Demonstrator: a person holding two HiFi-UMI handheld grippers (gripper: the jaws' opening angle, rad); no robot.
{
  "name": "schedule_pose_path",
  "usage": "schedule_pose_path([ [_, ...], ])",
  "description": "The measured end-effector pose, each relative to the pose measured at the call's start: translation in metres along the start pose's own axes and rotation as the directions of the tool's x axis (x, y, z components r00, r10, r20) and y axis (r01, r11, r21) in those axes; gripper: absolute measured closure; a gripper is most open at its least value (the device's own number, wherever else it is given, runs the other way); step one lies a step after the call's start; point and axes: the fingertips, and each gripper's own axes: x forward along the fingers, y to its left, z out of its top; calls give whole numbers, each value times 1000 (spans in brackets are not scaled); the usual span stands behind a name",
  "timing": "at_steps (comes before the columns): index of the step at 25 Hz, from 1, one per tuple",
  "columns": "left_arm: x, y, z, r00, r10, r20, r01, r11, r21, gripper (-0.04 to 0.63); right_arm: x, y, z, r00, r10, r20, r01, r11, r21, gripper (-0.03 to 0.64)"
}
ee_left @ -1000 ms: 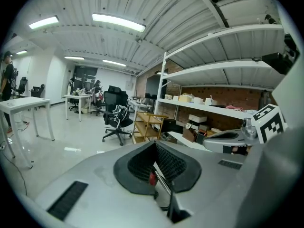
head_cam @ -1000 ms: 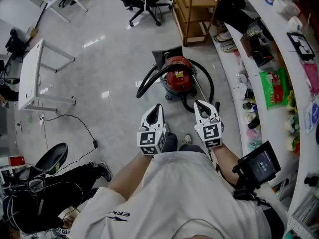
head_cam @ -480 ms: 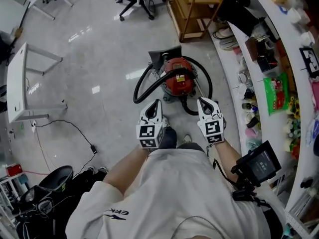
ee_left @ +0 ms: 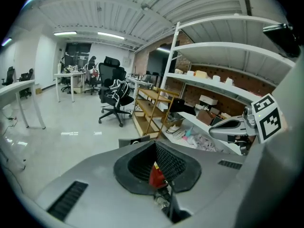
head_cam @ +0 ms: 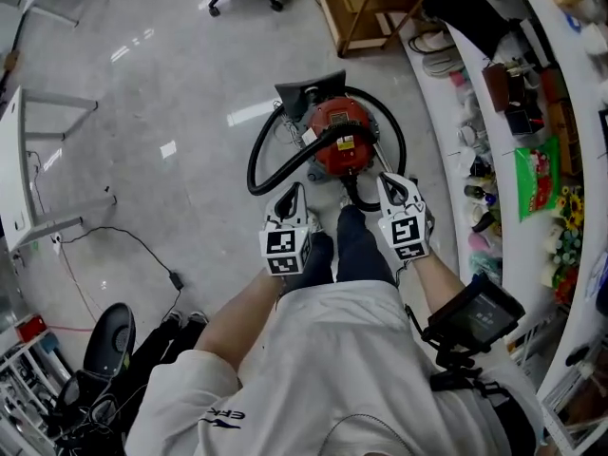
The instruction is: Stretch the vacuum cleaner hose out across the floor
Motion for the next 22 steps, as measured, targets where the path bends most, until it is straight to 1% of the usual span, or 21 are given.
schedule_pose_path([
  [6, 50, 16, -32, 996, 66, -56, -64, 997, 32, 592, 60, -17, -41, 994, 92, -51, -95, 994, -54, 621],
  [8, 70, 23, -42, 994, 82, -76, -78, 996, 54, 592, 82, -25, -53, 991, 117, -65, -121, 991, -65, 621],
  [13, 113, 32, -63, 989, 87, -117, -69, 986, 152, 592, 133, -40, -86, 978, 169, -120, -181, 979, -95, 621],
  [17, 140, 37, -87, 983, 84, -163, -42, 967, 250, 584, 168, -41, -109, 960, 223, -169, -246, 961, -130, 621],
  [18, 147, 38, -94, 981, 76, -178, -27, 964, 263, 565, 176, -42, -115, 955, 233, -181, -259, 957, -134, 618],
  [20, 159, 40, -105, 976, 55, -210, 8, 959, 285, 494, 192, -46, -126, 947, 247, -205, -278, 951, -137, 574],
  [22, 169, 43, -114, 970, 42, -239, 34, 951, 307, 458, 208, -52, -136, 940, 256, -226, -291, 947, -138, 549],
])
